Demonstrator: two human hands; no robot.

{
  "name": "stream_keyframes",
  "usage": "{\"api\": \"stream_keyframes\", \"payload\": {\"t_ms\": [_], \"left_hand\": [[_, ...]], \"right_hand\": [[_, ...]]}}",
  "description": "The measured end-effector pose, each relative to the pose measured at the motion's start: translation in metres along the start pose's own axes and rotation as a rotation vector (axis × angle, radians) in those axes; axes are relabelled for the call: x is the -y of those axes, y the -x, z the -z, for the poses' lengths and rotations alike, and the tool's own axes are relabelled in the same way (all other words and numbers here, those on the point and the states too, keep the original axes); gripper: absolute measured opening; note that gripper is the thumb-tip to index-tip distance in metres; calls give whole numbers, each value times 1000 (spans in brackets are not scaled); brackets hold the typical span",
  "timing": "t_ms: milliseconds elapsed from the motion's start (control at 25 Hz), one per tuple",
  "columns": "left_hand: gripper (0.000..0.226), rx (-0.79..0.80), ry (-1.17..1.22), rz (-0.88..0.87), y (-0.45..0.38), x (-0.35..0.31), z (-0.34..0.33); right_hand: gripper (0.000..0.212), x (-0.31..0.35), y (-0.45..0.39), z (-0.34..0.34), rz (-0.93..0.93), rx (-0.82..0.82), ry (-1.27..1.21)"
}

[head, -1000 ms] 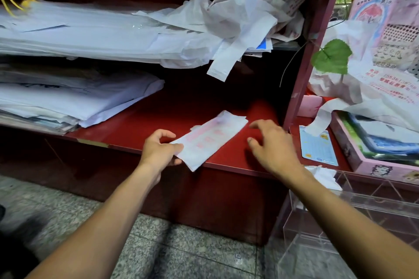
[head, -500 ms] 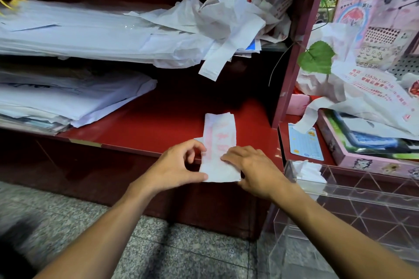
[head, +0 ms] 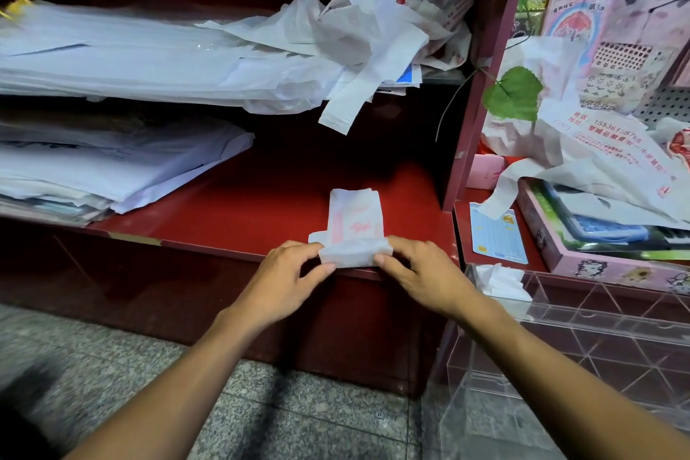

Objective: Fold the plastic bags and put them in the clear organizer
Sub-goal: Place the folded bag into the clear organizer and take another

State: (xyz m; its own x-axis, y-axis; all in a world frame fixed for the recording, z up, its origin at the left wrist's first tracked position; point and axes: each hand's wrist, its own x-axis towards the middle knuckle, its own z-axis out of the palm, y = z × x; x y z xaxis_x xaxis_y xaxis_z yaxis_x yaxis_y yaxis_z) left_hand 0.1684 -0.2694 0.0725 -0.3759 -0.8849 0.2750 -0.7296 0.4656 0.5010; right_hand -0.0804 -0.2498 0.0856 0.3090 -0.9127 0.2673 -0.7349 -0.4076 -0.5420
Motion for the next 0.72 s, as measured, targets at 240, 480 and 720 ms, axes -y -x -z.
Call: {"api": "stream_keyframes", "payload": {"t_ms": [240,480,720], "left_hand": [[41,-94,187,242,-16,-8,-13],[36,-222,50,396,-29,-23,-21],[15,-213,-20,75,-20,-20,-21]], "right_hand": [[46,0,-11,-5,-292,-147,-81],[42,4,-19,-6,-500,-169,-23],[24,7,-13,-9,-239,-168,149]]}}
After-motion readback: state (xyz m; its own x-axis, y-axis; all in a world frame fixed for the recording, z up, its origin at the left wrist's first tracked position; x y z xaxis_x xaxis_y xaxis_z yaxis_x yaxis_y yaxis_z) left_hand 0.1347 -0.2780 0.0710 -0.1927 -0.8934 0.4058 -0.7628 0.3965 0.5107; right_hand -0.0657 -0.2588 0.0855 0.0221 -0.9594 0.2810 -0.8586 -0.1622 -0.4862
